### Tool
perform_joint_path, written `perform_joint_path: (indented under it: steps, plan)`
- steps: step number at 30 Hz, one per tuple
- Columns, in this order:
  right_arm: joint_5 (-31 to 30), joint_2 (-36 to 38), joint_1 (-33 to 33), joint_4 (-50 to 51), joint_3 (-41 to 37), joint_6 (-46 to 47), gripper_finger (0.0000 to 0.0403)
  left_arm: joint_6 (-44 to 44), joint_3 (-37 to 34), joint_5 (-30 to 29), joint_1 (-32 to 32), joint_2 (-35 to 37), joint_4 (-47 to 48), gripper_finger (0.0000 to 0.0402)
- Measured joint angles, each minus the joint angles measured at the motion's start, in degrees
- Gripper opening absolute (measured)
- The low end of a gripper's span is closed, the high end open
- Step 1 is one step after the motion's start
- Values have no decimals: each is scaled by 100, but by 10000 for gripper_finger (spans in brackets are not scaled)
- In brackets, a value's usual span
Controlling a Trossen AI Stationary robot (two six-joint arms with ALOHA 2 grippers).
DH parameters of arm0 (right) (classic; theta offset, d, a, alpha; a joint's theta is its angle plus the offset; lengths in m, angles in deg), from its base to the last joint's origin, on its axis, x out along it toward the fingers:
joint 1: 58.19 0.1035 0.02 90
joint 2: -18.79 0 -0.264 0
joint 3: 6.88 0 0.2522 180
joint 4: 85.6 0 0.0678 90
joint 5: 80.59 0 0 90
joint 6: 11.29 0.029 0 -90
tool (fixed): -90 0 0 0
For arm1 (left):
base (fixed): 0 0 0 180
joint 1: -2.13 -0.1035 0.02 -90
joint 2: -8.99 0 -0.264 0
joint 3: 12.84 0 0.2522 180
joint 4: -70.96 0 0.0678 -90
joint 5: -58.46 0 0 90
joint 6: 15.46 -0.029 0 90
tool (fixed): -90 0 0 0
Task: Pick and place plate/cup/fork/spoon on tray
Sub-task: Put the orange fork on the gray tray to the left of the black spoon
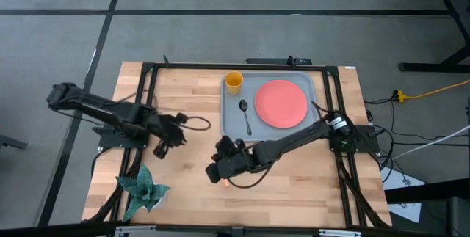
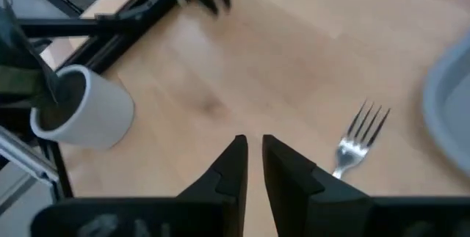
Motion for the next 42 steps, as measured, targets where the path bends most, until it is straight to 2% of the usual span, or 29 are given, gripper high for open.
perform_joint_path:
  steps: [5, 10, 14, 17, 20, 24, 28, 30, 34, 42]
  plan:
    - [426, -305, -65, -311, -2, 87, 49, 63, -7, -363, -231, 915, -480, 39]
    - [569, -468, -108, -312, -7, -216, 49, 1413, -189, -429, -463, 1742, -746, 39]
    - [435, -478, -90, 11, -7, -483, 49, 1893, -929, -469, -456, 2357, -1311, 39]
    - [394, -478, -98, 237, -7, -507, 49, 2287, -1686, -720, -456, 2862, -1934, 39]
    - [376, -478, -101, 335, -7, -507, 49, 2375, -2174, -1044, -455, 3372, -2450, 39]
    - [332, -478, -94, 445, -7, -503, 49, 2376, -2504, -1541, -456, 4051, -2541, 39]
    - [310, -478, -142, 428, -7, -497, 49, 2280, -2796, -1648, -456, 4813, -2548, 39]
    - [485, -478, -220, 376, -7, -500, 49, 2218, -2941, -1650, -456, 5175, -2540, 39]
    - [719, -478, -359, 385, -7, -512, 49, 2074, -3063, -1684, -456, 5188, -2711, 39]
    - [493, -476, -358, 536, -7, -527, 49, 2024, -3110, -1743, -458, 5166, -2802, 39]
